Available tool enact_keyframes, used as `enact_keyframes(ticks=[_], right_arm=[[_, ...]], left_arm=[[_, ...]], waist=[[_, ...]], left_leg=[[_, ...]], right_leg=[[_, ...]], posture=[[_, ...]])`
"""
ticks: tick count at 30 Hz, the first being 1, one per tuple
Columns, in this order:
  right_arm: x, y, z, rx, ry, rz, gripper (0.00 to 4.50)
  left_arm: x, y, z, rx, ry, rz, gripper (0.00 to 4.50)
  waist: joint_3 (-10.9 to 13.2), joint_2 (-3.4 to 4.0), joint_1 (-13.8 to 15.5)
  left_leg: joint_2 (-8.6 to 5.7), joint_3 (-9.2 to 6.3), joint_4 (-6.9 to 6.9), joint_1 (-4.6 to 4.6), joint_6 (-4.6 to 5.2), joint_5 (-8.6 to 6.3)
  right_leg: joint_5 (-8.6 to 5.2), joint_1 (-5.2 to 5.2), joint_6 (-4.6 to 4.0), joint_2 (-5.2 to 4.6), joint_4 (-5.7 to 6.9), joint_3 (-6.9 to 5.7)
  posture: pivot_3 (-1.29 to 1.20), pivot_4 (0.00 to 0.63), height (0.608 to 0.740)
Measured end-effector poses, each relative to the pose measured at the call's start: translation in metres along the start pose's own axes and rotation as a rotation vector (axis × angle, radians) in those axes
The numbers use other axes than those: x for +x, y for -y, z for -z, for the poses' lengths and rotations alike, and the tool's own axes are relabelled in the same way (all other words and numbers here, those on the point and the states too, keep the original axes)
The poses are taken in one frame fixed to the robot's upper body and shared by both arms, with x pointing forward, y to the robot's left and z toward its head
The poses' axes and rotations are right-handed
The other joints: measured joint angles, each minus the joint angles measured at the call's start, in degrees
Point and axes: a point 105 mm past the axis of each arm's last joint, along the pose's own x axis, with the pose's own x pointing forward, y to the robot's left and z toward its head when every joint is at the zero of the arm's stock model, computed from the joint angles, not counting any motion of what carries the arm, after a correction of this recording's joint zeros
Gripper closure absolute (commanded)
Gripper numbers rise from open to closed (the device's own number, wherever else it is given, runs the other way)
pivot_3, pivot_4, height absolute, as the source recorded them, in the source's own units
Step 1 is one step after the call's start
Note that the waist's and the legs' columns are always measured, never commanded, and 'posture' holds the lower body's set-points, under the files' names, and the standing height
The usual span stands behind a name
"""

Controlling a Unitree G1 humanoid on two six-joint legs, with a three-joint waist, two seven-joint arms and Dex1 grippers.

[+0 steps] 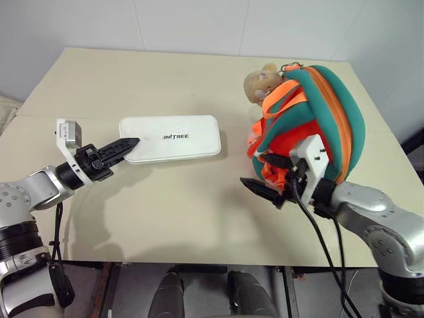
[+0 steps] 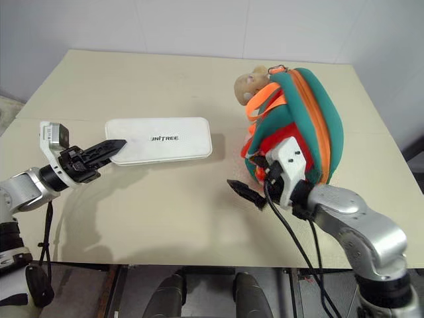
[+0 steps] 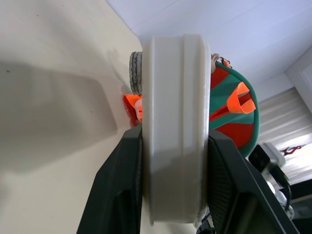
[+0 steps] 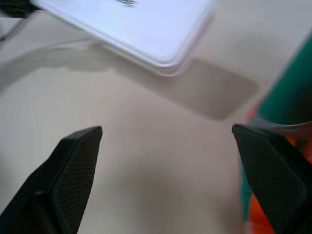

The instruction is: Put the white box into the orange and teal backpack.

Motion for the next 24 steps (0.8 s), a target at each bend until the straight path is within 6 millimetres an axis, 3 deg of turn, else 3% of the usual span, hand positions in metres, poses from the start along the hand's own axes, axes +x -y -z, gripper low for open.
enact_keyframes(ticks=[8, 17, 24], right_arm=[[0.013, 0.027, 0.000, -0.010, 0.038, 0.194, 0.00], [-0.001, 0.026, 0.000, -0.033, 0.027, 0.181, 0.00], [0.006, 0.037, -0.005, -0.004, 0.084, 0.289, 0.00]], left_arm=[[-0.005, 0.001, -0.001, 0.002, 0.018, -0.012, 3.17], [-0.007, -0.001, 0.000, -0.001, 0.019, -0.026, 3.17], [-0.006, -0.001, 0.000, -0.002, 0.015, -0.026, 3.17]], waist=[[0.0, 0.03, 0.0], [0.0, 0.04, 0.0], [0.0, 0.06, -0.2]], left_leg=[[0.00, 0.00, -0.05, 0.01, 0.00, 0.00], [0.00, 0.00, -0.04, 0.02, 0.00, 0.00], [0.00, 0.00, -0.04, 0.02, -0.01, 0.00]], right_leg=[[0.03, -0.03, 0.05, 0.00, 0.04, 0.00], [0.07, -0.01, 0.14, 0.00, 0.04, -0.01], [0.06, -0.03, 0.11, 0.00, 0.04, 0.00]], posture=[[0.00, 0.150, 0.740], [0.00, 0.150, 0.740], [0.00, 0.150, 0.740]])
